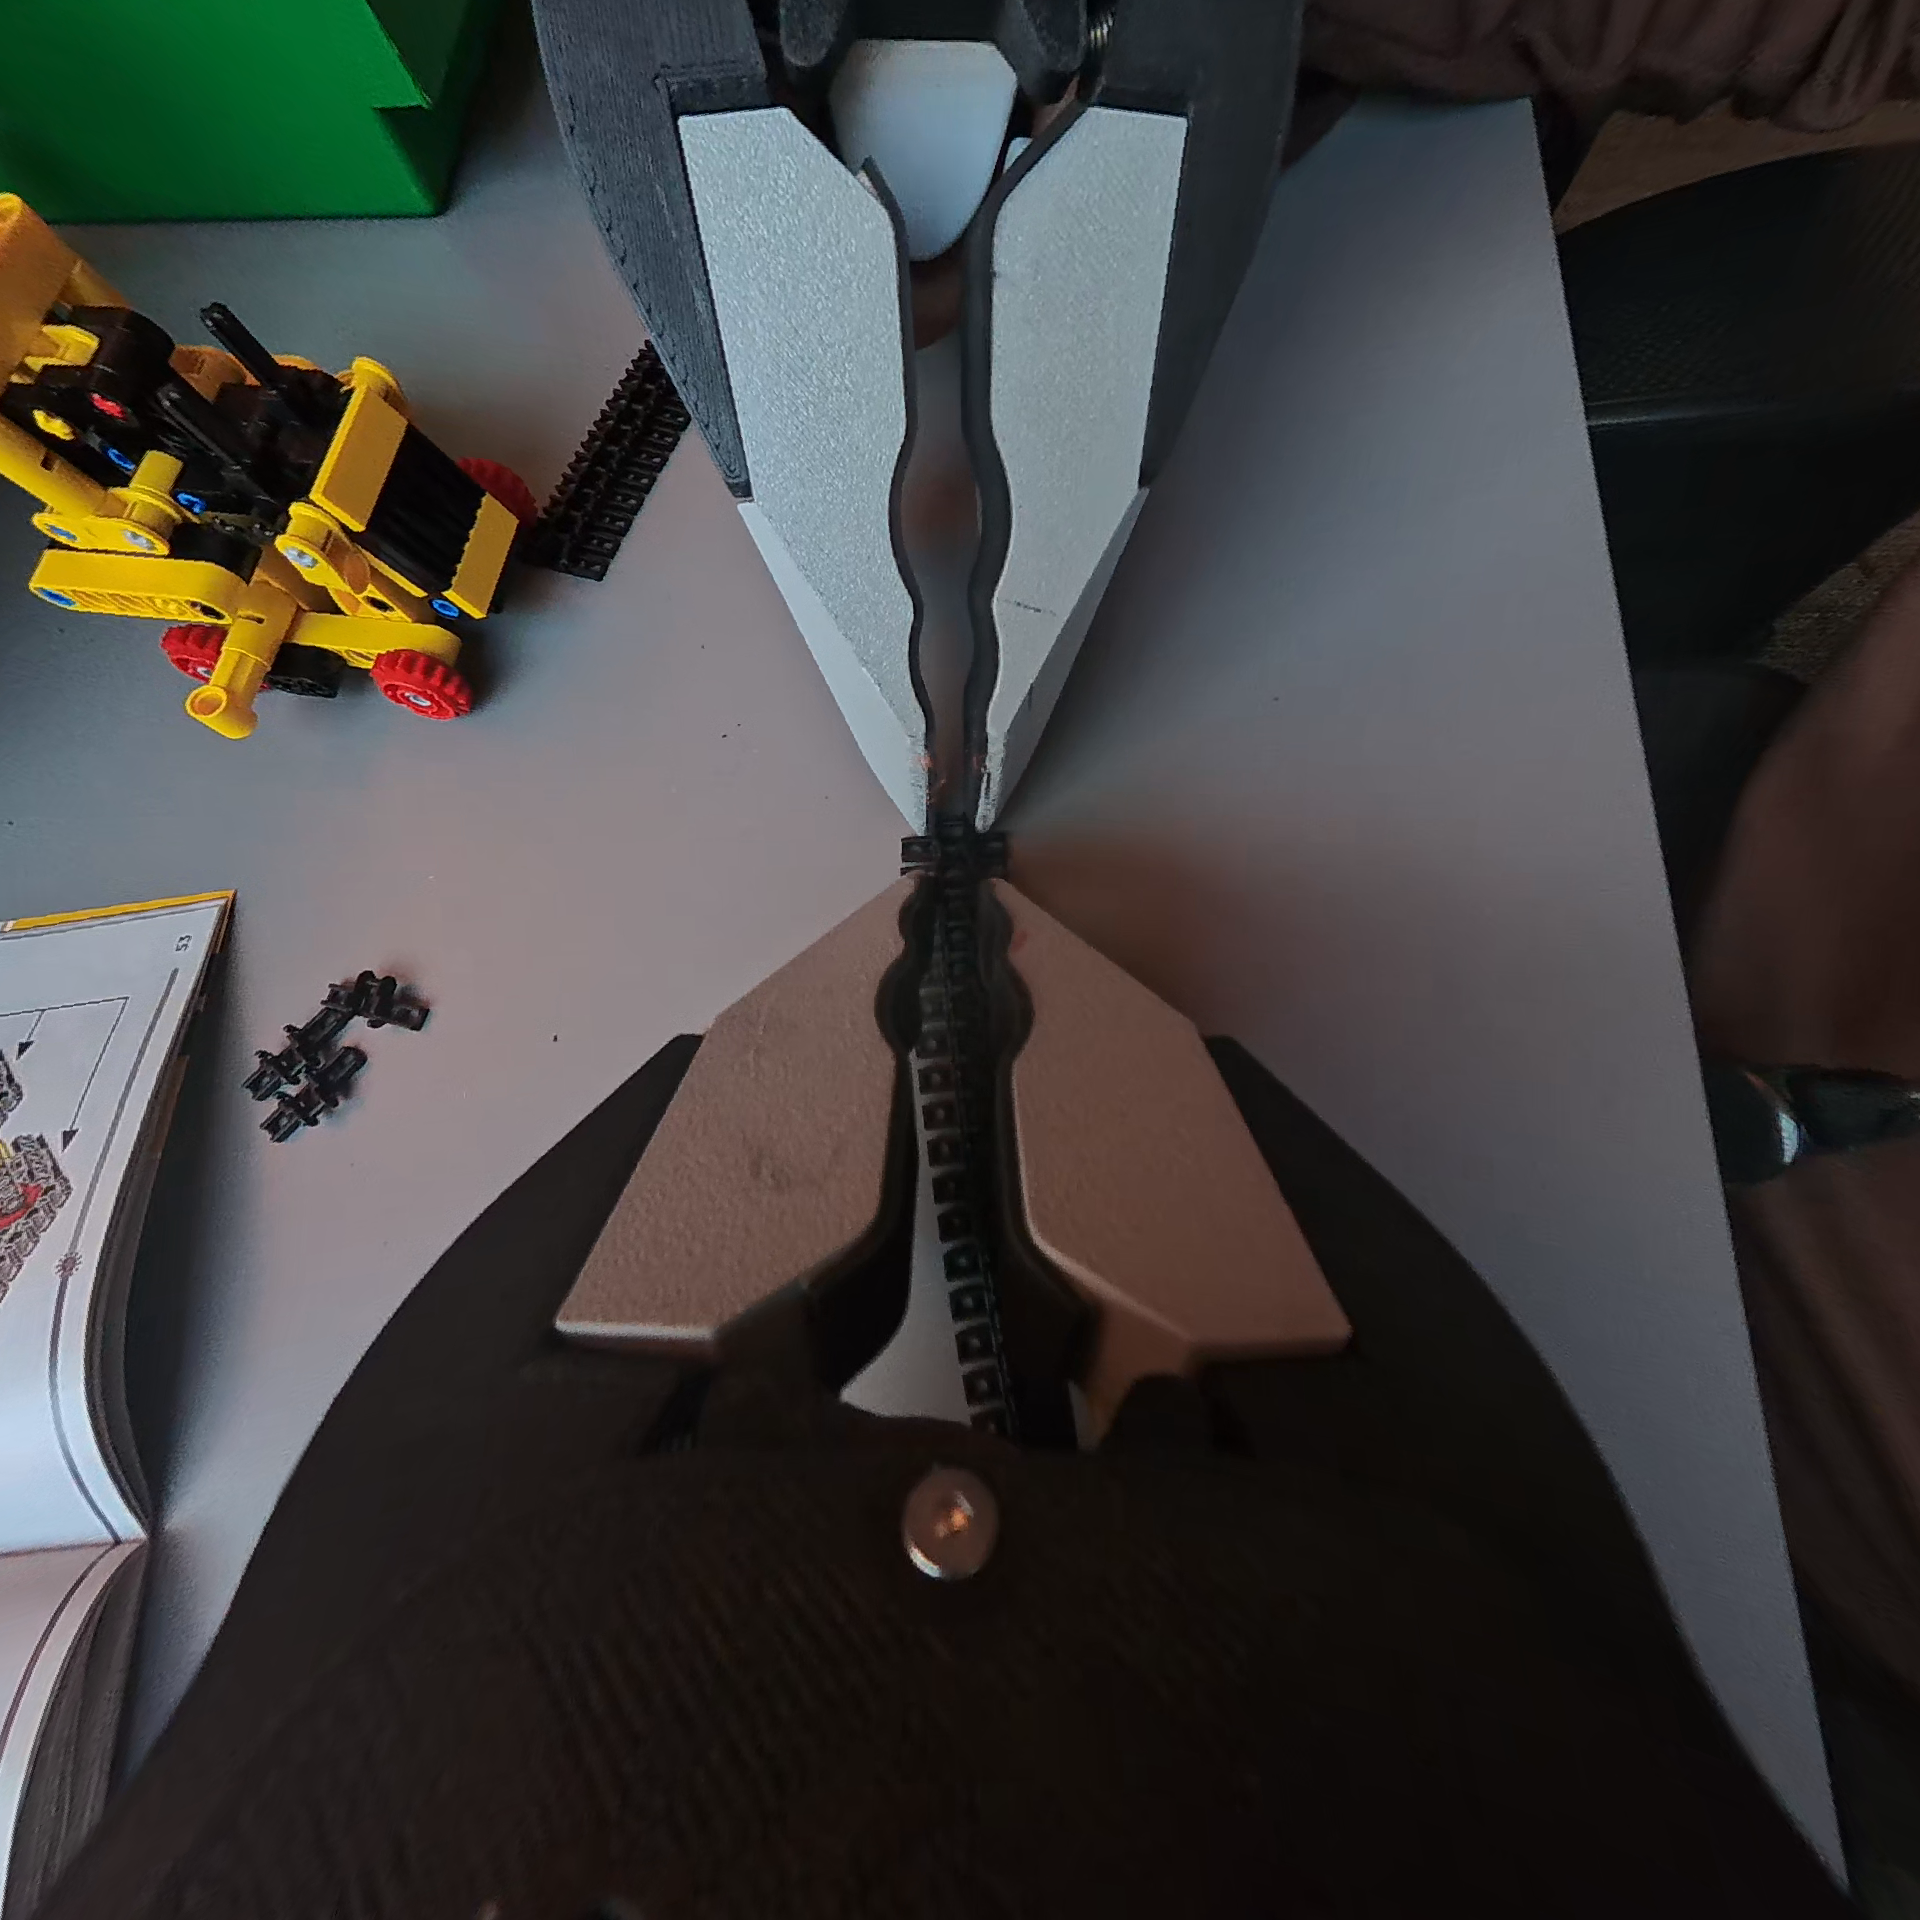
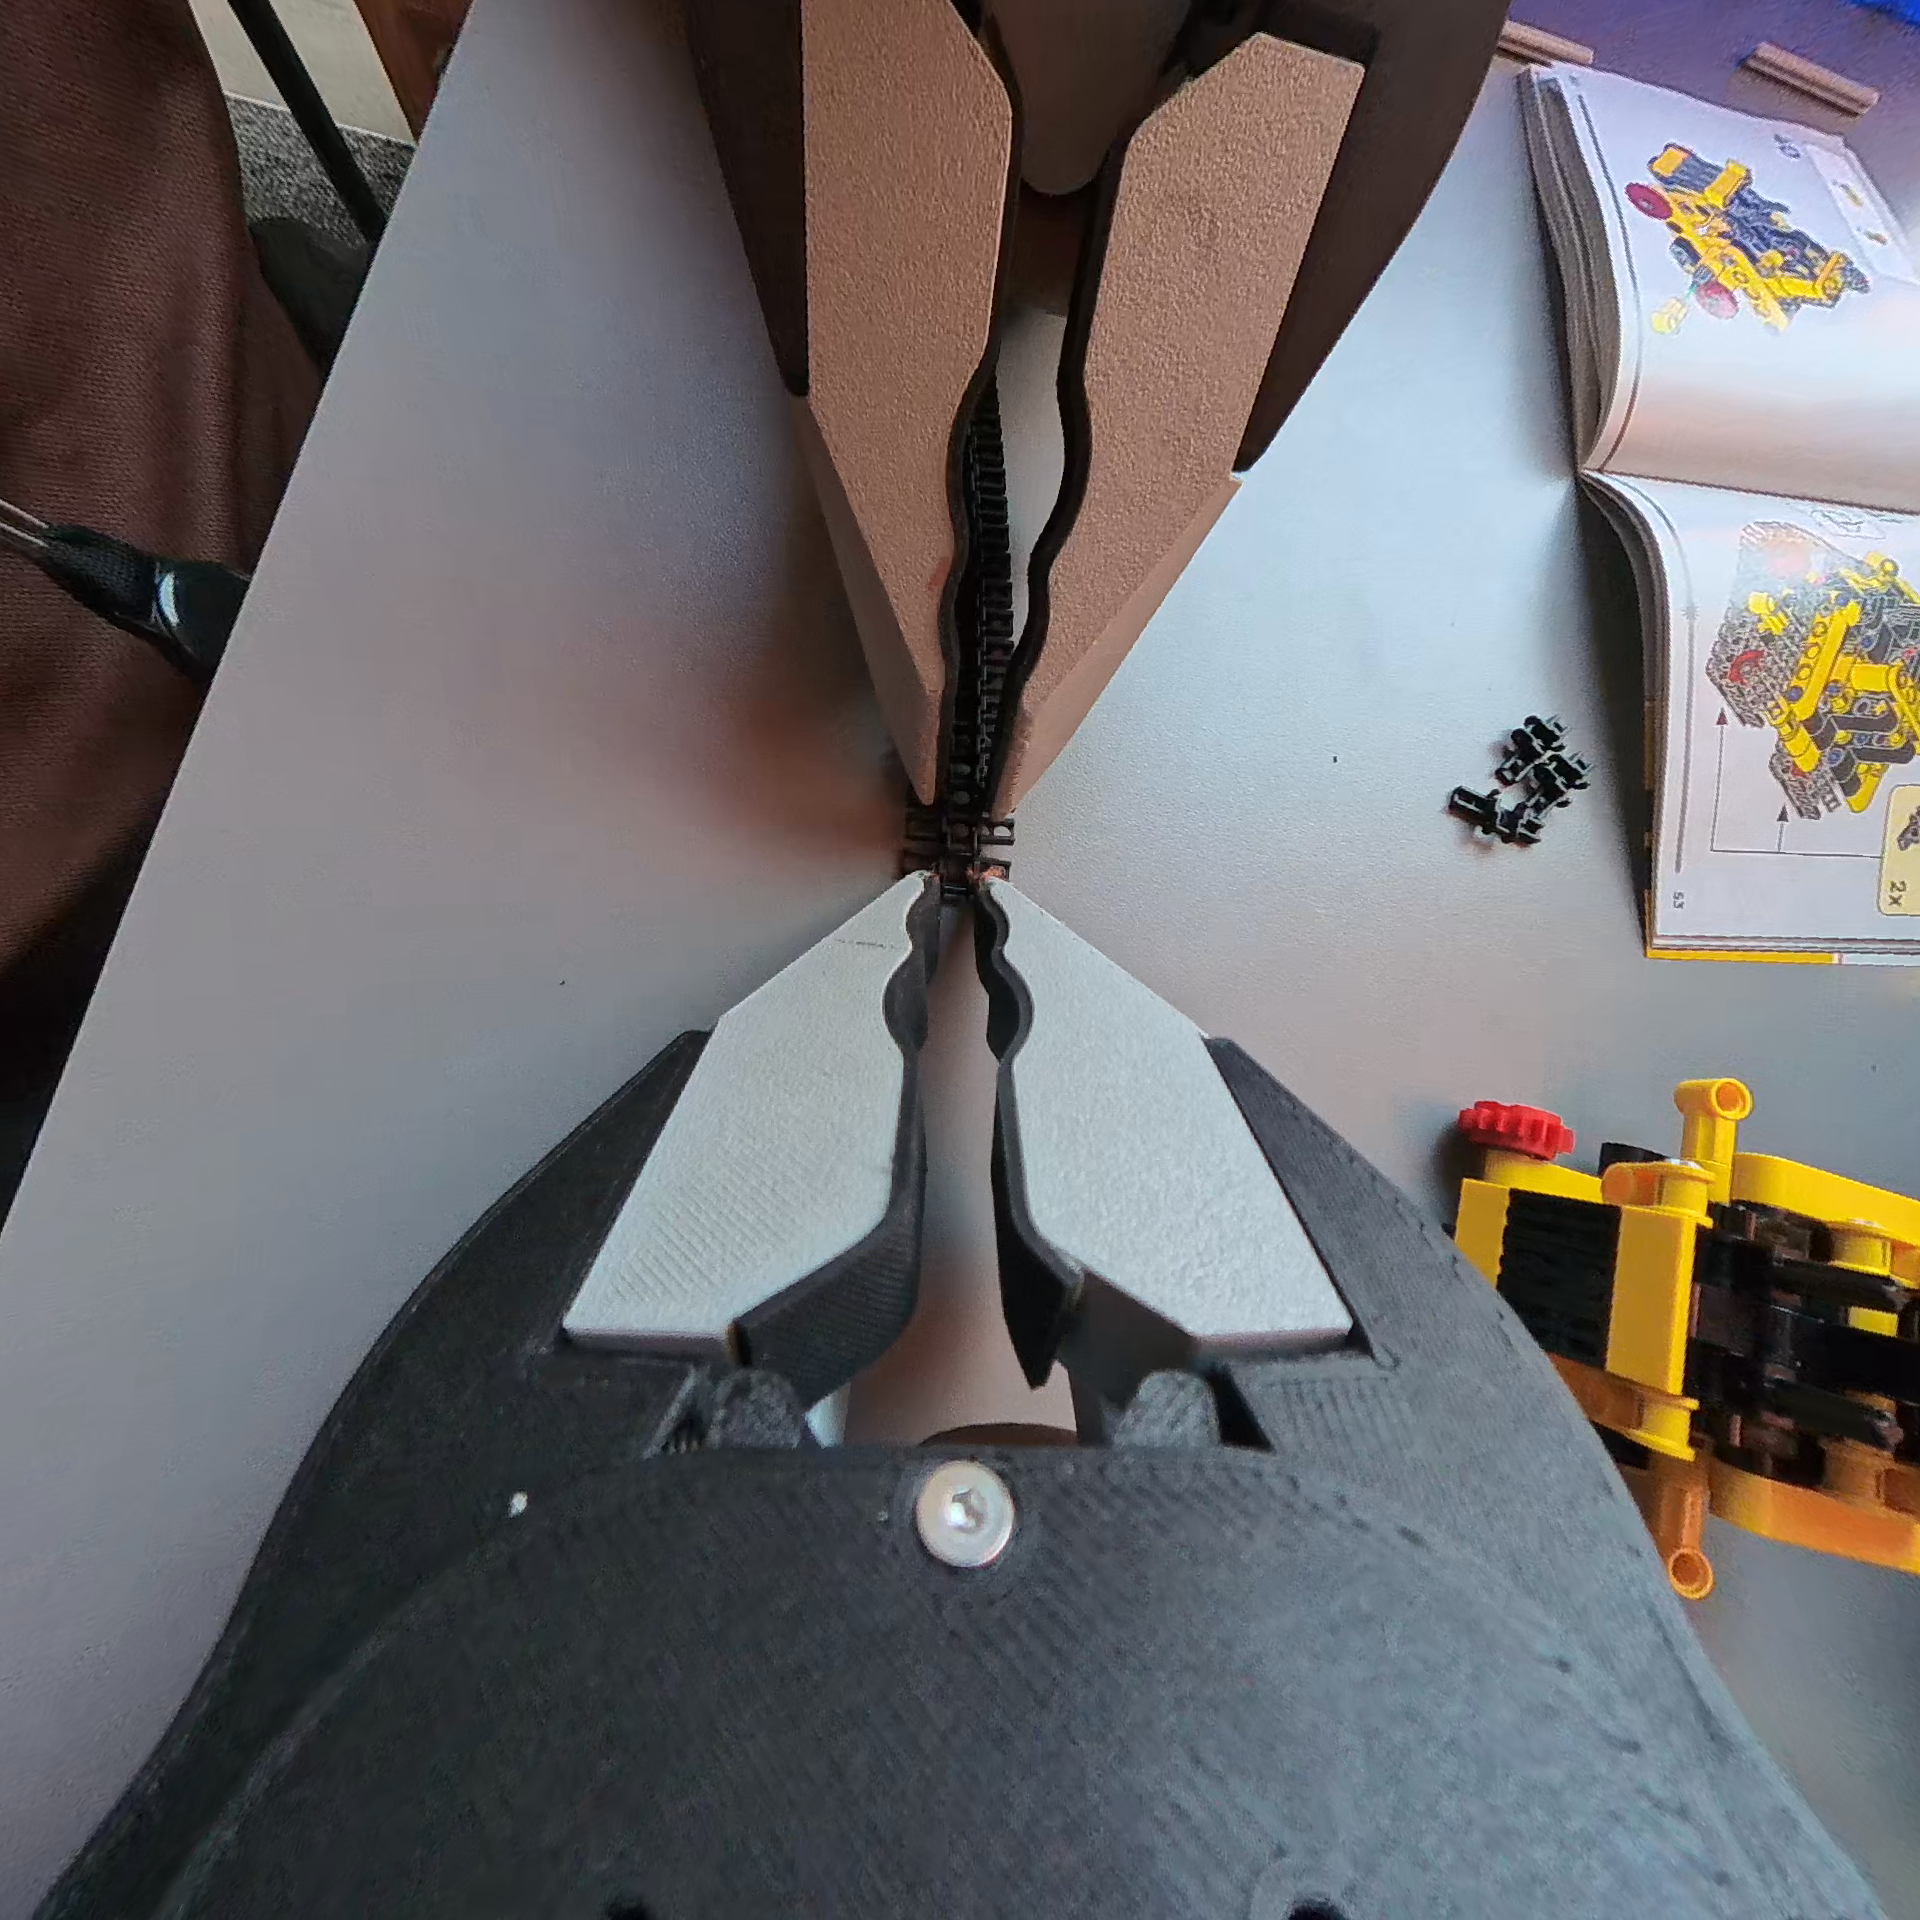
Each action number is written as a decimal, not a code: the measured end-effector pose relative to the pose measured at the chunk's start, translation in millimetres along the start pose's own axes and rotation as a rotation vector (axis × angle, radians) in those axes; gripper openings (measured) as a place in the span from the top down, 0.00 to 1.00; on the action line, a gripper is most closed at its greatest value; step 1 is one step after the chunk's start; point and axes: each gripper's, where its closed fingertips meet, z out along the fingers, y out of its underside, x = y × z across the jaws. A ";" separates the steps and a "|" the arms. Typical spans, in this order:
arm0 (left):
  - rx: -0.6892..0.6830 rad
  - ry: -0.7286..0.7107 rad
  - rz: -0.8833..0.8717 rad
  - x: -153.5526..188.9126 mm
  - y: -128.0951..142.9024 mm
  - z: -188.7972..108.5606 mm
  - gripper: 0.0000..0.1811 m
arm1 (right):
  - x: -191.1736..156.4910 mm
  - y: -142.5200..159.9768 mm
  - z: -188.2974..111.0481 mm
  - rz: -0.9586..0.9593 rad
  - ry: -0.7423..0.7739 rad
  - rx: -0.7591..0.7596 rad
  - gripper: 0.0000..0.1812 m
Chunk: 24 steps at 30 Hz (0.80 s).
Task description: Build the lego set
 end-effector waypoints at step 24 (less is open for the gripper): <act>0.019 0.026 -0.032 -2.3 -6.4 3.9 1.00 | -0.4 -1.8 1.7 -0.002 0.000 0.007 0.98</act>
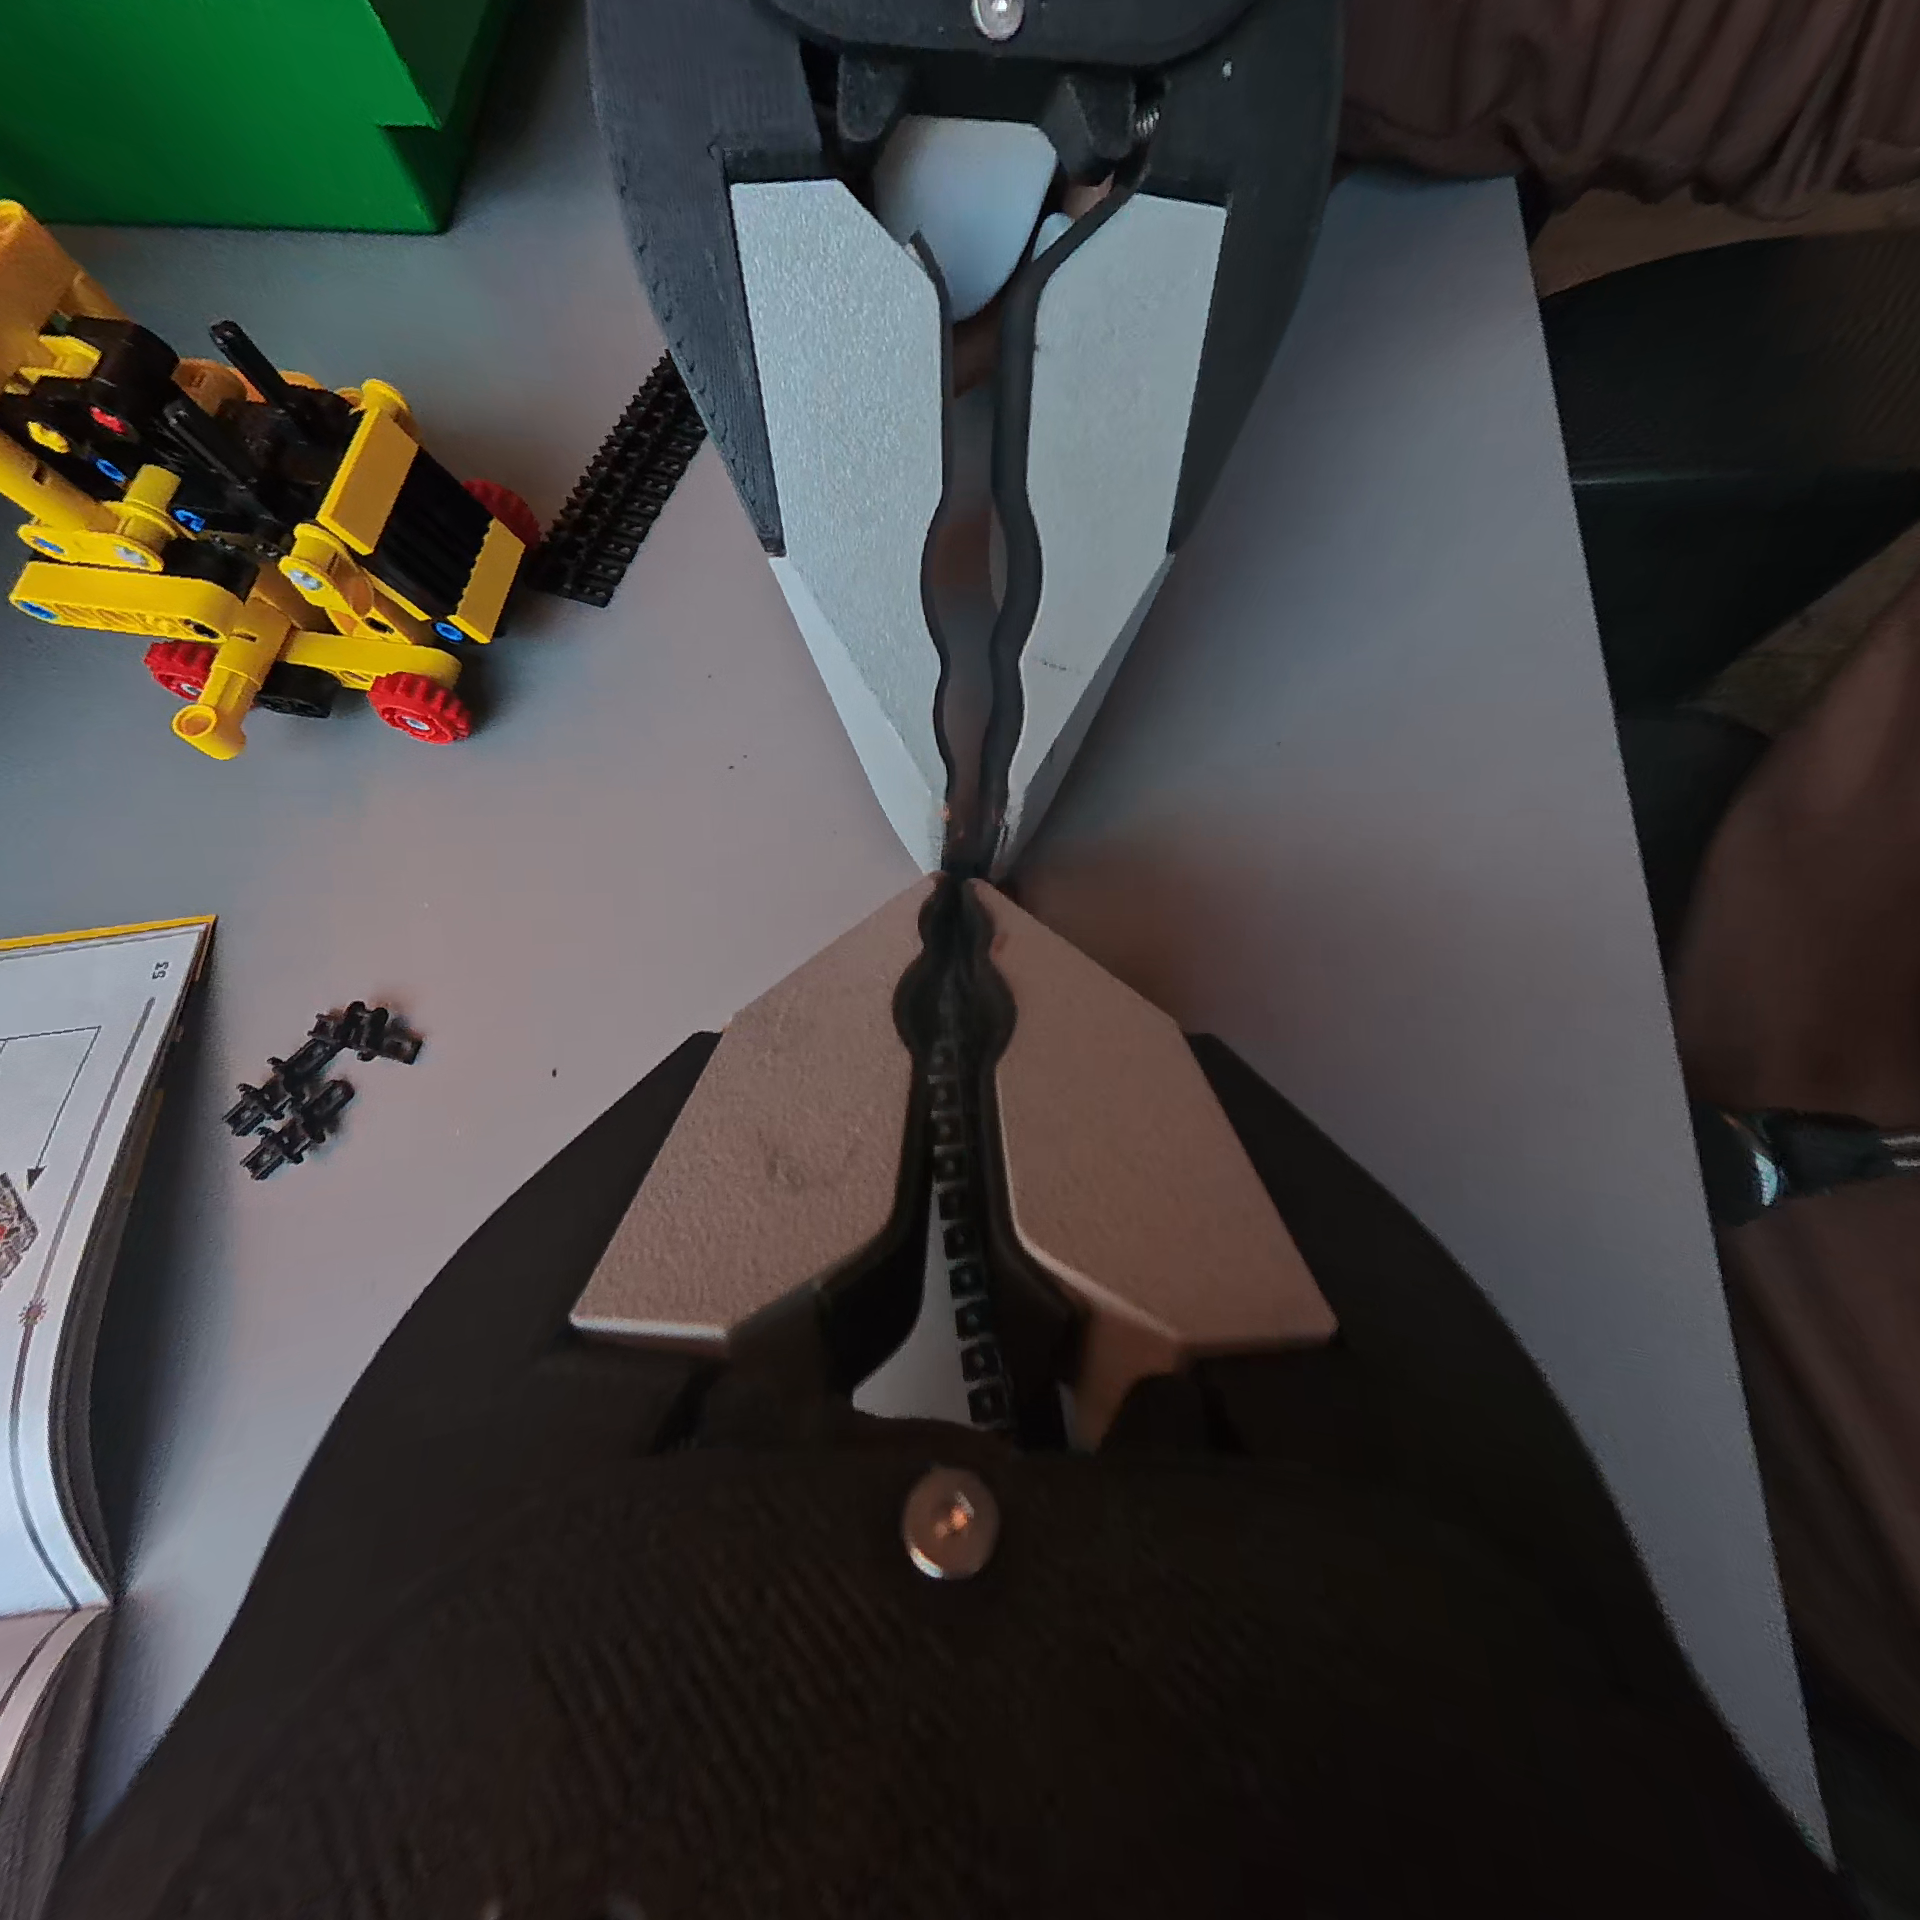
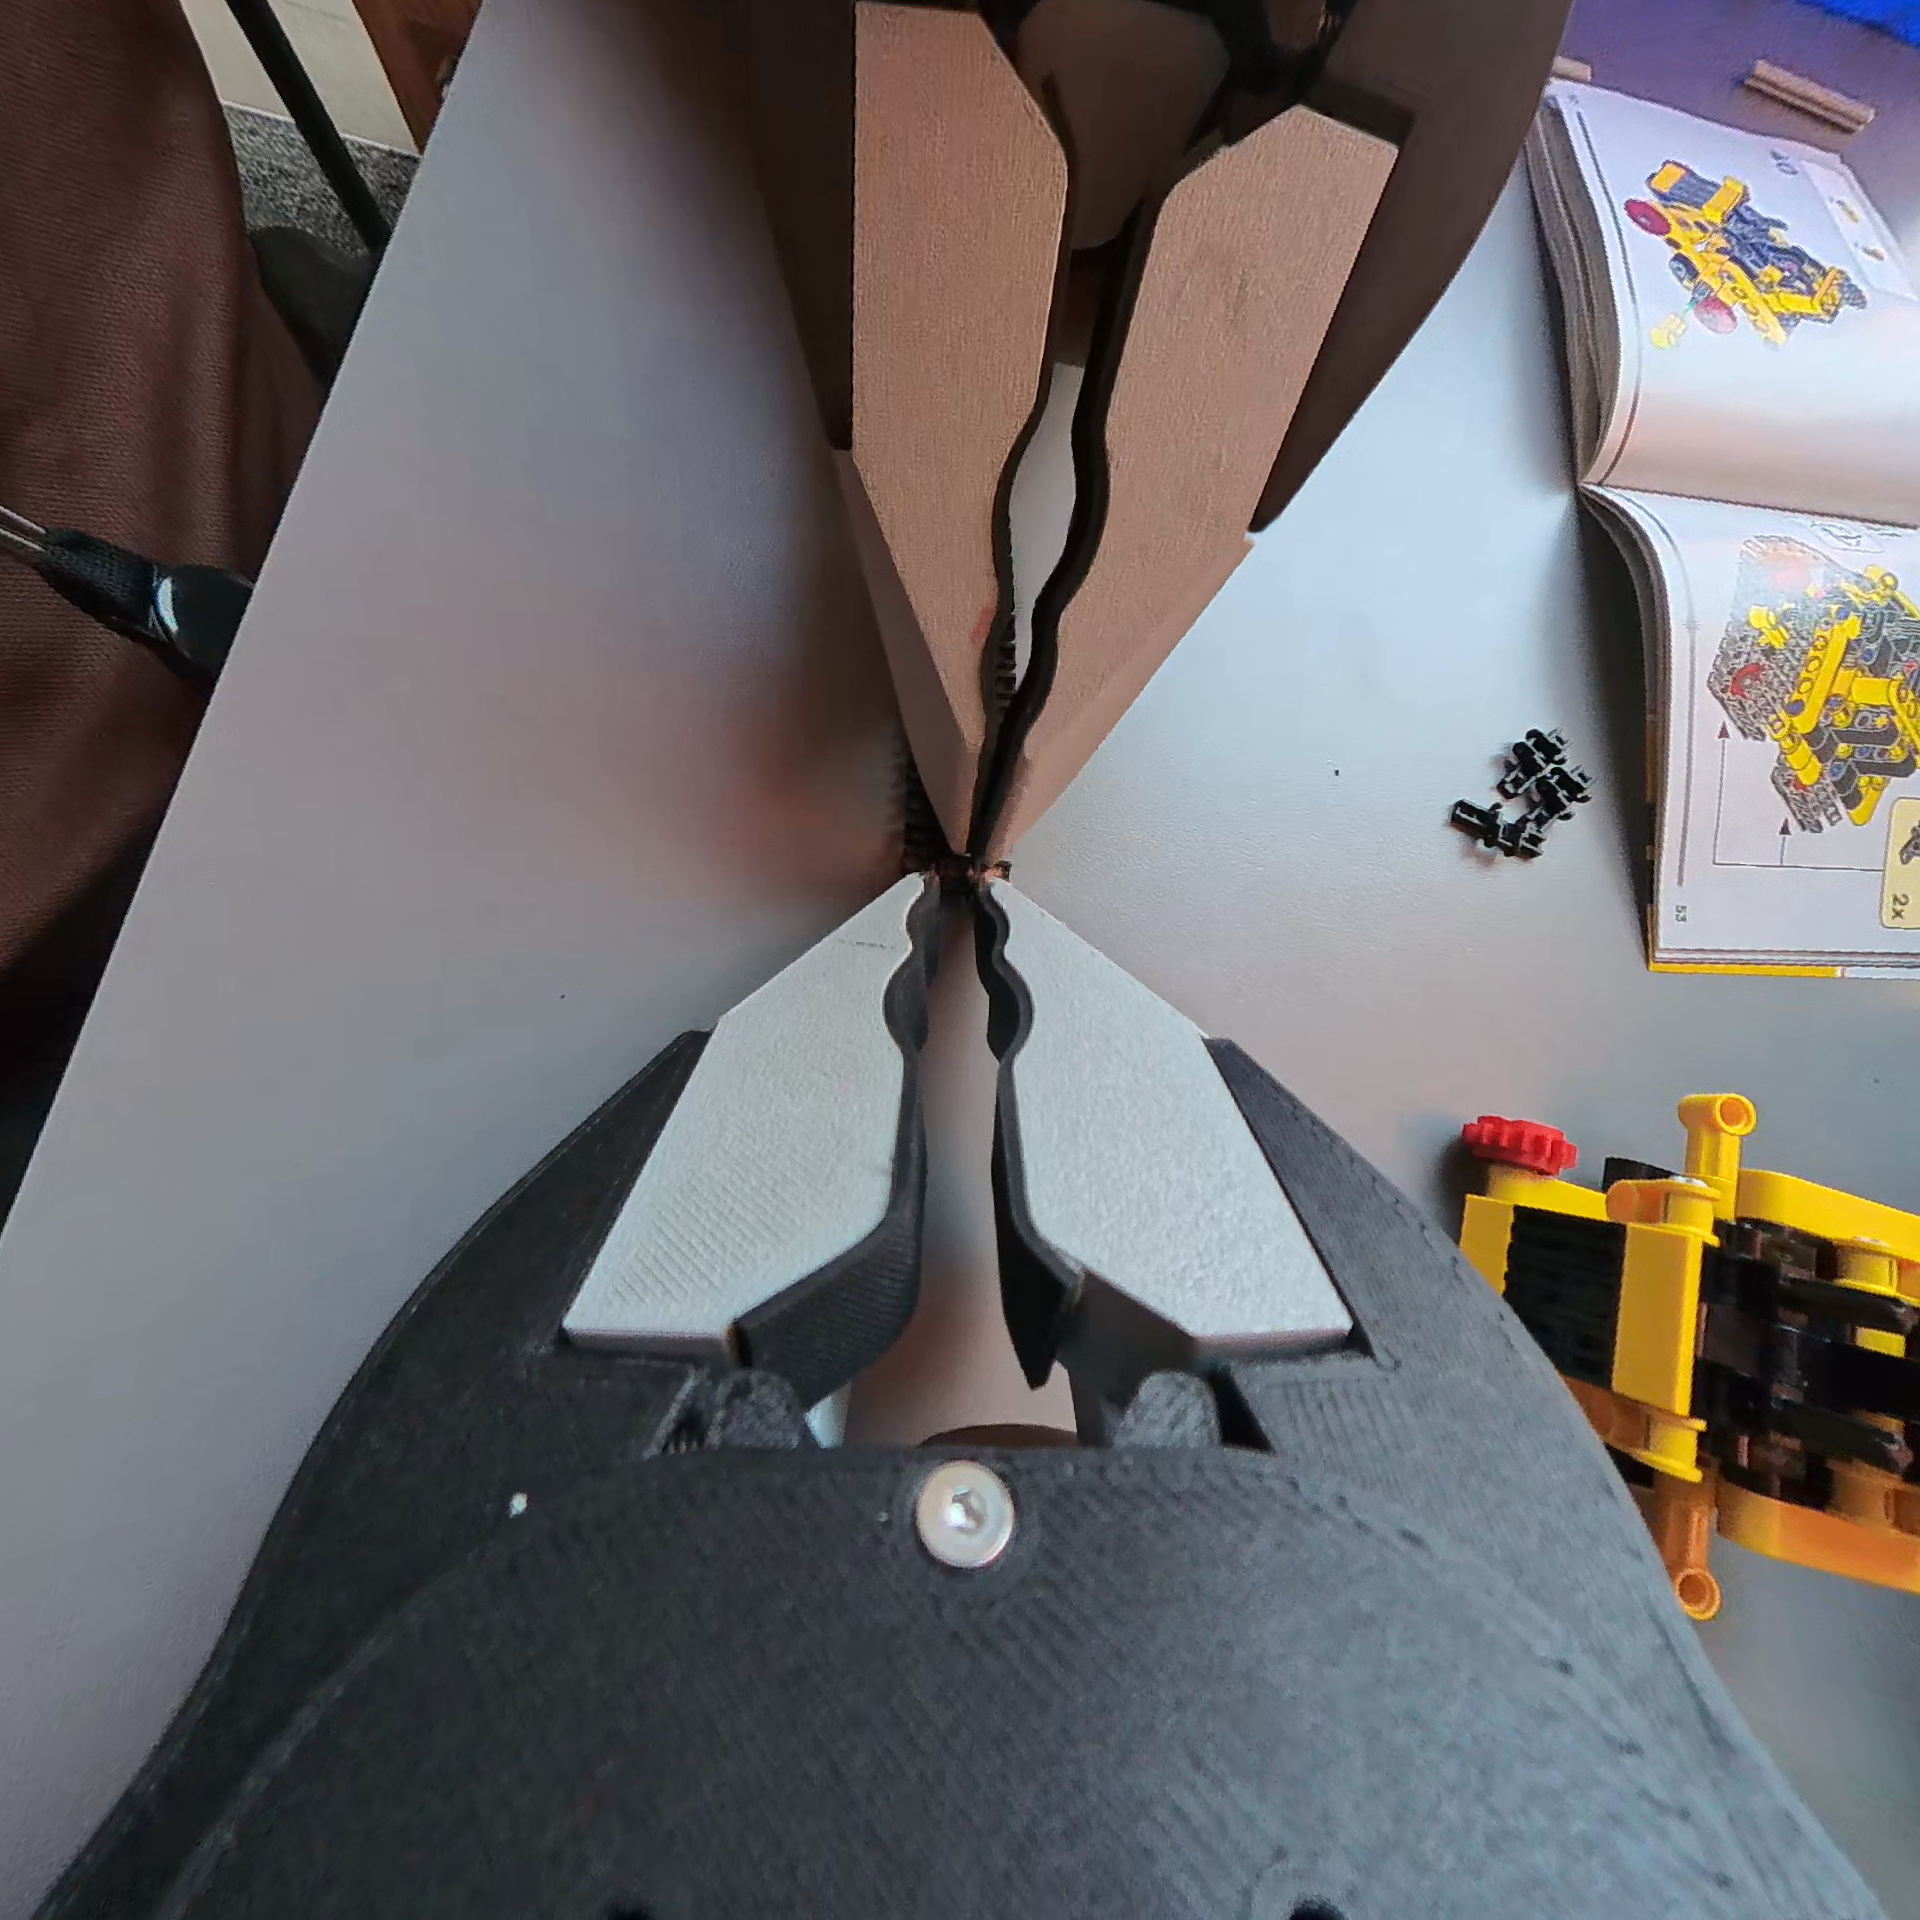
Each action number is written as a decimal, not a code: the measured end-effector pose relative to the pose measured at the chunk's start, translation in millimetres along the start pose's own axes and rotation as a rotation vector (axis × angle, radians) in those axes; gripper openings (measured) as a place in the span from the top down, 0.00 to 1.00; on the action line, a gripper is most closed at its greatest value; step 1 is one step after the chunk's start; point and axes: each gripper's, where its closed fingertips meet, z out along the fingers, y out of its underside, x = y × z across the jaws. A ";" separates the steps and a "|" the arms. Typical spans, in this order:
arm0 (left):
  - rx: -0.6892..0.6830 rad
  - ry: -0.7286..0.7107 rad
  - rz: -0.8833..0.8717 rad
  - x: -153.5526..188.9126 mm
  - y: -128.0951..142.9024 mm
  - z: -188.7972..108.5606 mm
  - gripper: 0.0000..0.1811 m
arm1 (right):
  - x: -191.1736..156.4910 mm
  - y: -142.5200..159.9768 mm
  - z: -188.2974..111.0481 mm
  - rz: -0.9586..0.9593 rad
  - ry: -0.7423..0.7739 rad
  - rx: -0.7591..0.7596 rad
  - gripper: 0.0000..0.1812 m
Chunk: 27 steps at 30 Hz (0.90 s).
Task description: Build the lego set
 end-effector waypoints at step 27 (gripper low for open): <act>-0.160 0.020 0.129 2.2 5.3 0.7 1.00 | -1.1 -0.4 0.2 0.001 -0.004 -0.016 0.98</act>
